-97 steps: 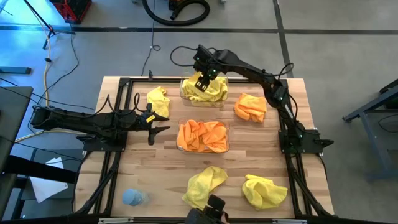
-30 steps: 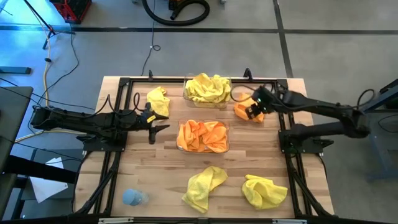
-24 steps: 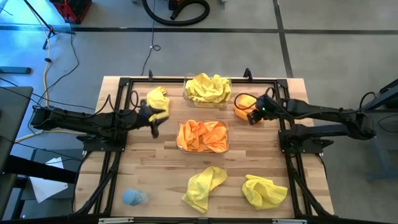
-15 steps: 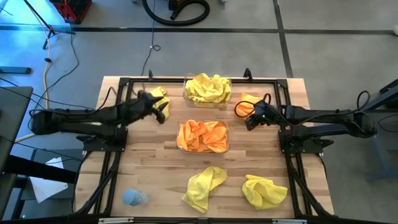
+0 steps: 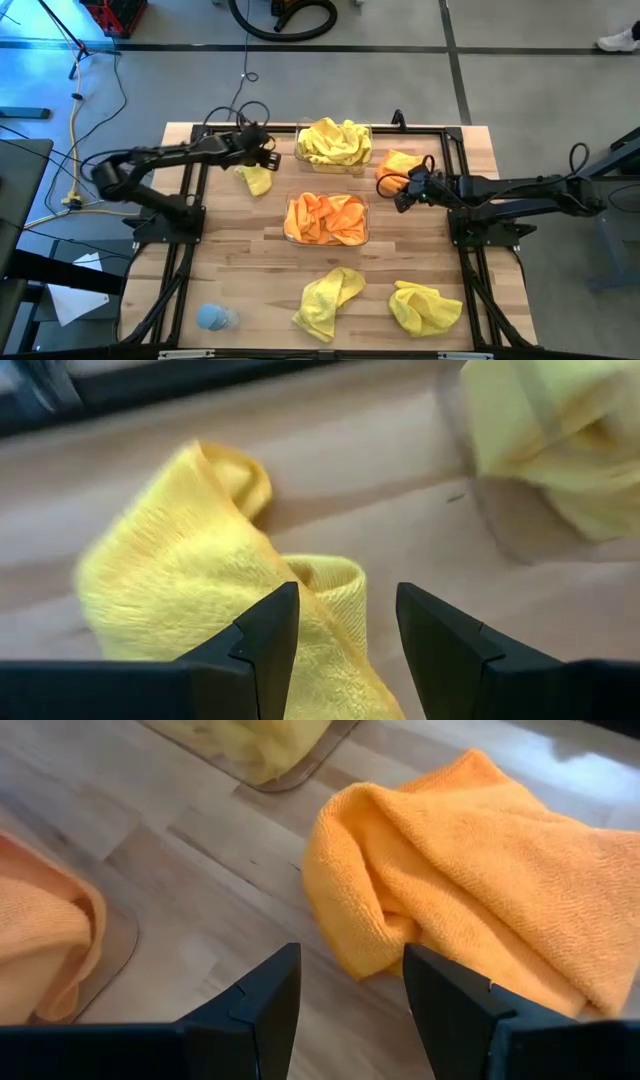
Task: Sort microfiber towel by color & place in baskets
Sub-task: Put the yellow microfiber towel into the top transparent bin
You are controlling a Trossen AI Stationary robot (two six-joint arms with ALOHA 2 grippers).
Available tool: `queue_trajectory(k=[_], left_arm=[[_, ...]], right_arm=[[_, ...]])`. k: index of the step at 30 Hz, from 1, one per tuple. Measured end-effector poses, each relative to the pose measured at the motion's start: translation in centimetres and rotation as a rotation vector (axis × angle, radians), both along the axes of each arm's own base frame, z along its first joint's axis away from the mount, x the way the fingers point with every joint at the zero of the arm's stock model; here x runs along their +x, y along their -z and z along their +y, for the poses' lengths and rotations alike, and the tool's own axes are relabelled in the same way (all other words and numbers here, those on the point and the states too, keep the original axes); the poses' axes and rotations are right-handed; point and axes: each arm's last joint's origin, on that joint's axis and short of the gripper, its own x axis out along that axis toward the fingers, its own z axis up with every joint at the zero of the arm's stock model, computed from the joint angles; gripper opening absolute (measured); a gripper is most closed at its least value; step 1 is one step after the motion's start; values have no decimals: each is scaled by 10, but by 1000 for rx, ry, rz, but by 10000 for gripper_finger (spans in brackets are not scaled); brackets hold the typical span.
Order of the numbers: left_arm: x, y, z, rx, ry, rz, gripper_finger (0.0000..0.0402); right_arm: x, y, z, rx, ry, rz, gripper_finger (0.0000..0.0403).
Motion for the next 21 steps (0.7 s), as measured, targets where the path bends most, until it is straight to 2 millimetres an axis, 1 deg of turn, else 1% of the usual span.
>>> queue_trajectory(k=[5,9,13,15,18,20,21], left_arm=[[6,28,14,-147,-83,95,158],[7,48,17,-222,-150,193,158],[10,65,19,-251,-155,253,150],[12,69,17,-268,-143,270,129],[17,70,11,-240,-112,294,69],[20,66,5,-207,-76,303,23],[22,62,3,-187,-66,296,14]], right_arm=[[1,0,6,-32,-18,3,173],[2,-1,11,-63,-32,9,173],[2,0,14,-68,-52,16,173],[2,0,14,-71,-53,16,173],[2,0,14,-73,-52,17,173],[1,0,14,-73,-51,17,173],[1,0,14,-74,-52,18,173]])
